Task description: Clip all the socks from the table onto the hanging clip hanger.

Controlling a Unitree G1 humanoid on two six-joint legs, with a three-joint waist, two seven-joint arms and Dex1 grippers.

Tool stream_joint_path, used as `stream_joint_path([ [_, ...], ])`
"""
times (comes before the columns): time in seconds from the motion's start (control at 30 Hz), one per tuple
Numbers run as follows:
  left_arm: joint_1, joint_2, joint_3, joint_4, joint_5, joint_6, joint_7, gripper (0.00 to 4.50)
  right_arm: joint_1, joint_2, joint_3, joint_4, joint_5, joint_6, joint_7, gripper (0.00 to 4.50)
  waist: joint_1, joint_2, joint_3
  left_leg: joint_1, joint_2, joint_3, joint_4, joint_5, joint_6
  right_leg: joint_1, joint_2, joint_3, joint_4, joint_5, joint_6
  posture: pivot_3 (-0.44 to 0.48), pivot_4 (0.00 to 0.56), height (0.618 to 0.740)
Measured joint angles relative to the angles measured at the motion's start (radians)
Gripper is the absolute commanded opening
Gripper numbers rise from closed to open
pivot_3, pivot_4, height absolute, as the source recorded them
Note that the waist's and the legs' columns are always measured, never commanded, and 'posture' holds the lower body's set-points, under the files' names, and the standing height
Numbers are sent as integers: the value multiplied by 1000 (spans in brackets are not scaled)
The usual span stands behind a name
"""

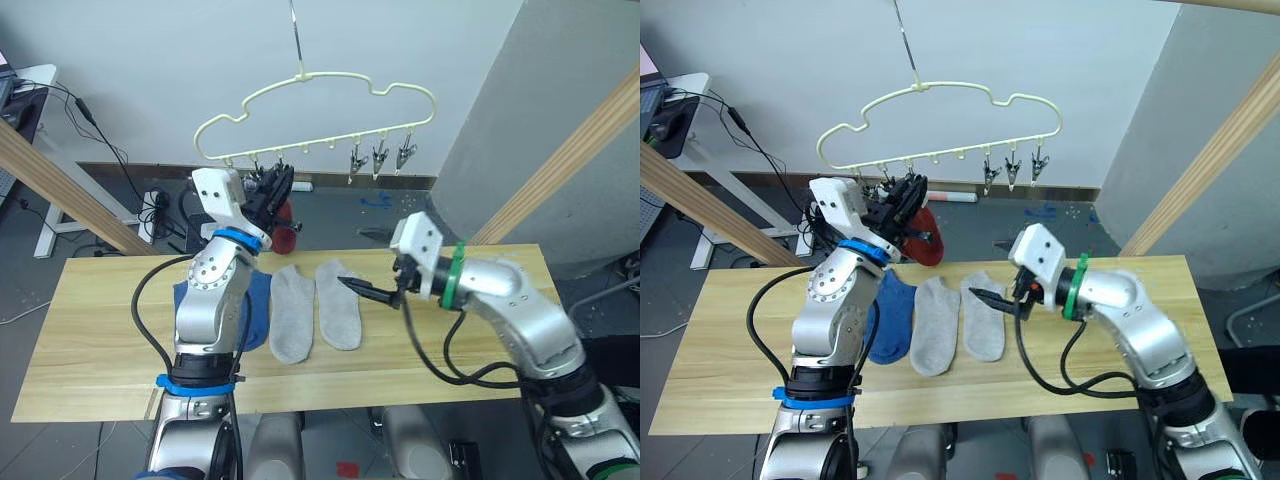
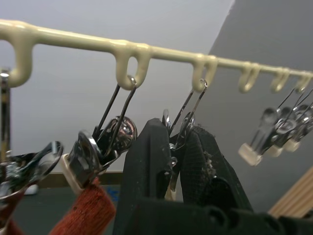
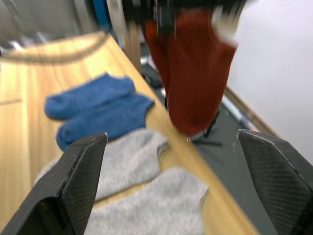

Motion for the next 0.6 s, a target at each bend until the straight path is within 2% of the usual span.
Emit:
stream_joint_path([
  [0.2, -24, 41, 45, -51, -203, 210, -47, 291, 17, 71, 34, 24, -90, -14, -81, 4500, 0, 0, 0, 0, 0, -1, 0, 0, 0, 0, 0, 0, 0, 0, 0, -78, 308, 735],
  [0.3, -26, 63, 59, -69, -244, 258, -48, 291, 26, 83, 38, 24, -93, -24, -78, 4500, 0, 0, 0, 0, 0, 0, 0, 0, 0, 0, 0, 0, 0, 0, 0, -79, 307, 735],
  [0.43, -26, 84, 57, -76, -242, 267, -48, 291, 28, 89, 36, 21, -89, -49, -65, 4500, 0, 0, 0, 0, 0, 0, 0, 0, 0, 0, 0, 0, 0, 0, 0, -77, 307, 735],
  [0.6, -20, 97, 15, -76, -159, 205, -48, 291, 27, 110, -4, -10, -36, -88, -27, 4500, 0, 0, 0, 0, 0, 0, -1, 0, 0, 0, 0, 0, -1, 0, 0, -77, 307, 735],
])
